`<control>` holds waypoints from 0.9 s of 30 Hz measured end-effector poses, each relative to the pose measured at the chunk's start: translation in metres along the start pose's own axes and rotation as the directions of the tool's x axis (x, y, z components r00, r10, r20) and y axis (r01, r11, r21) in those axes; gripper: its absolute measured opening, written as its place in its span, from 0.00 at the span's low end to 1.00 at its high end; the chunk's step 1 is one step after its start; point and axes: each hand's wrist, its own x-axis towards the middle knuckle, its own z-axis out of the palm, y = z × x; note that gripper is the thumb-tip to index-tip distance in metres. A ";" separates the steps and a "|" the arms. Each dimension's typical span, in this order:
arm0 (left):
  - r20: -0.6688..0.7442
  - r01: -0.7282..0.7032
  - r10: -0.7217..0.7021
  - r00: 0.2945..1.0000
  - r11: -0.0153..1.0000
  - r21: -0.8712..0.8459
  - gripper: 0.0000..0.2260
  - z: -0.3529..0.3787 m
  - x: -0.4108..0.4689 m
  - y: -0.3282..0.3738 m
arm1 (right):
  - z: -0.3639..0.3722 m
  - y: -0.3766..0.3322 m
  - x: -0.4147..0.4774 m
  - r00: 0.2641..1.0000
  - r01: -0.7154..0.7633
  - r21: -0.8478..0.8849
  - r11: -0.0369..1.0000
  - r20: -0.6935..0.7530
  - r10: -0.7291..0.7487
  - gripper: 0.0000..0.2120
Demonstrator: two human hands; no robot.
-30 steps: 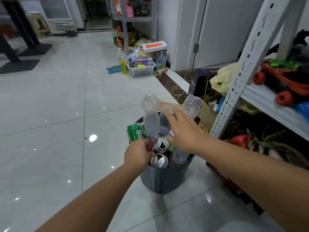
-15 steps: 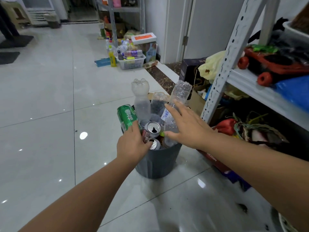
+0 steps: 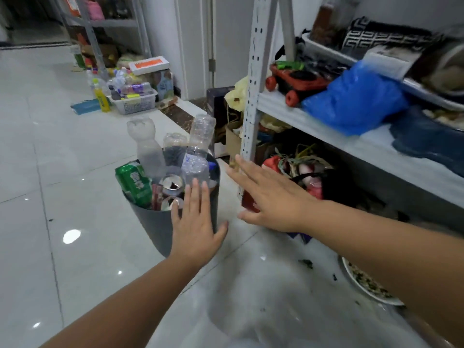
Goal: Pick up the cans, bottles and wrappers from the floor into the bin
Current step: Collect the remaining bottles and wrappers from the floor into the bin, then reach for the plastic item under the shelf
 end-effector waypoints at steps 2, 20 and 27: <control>0.074 -0.069 0.070 0.995 0.997 -0.024 0.39 0.018 -0.005 0.039 | -0.002 0.020 -0.034 0.999 -0.042 0.022 0.999 -0.006 0.042 0.40; 0.571 -0.556 0.656 0.493 0.743 -0.373 0.42 0.214 -0.158 0.312 | 0.177 0.072 -0.469 0.495 -0.864 0.112 0.491 0.377 0.783 0.43; 0.576 -0.590 0.768 0.281 0.611 -0.527 0.44 0.238 -0.219 0.363 | 0.194 0.062 -0.536 0.300 -0.953 0.155 0.260 0.379 0.875 0.44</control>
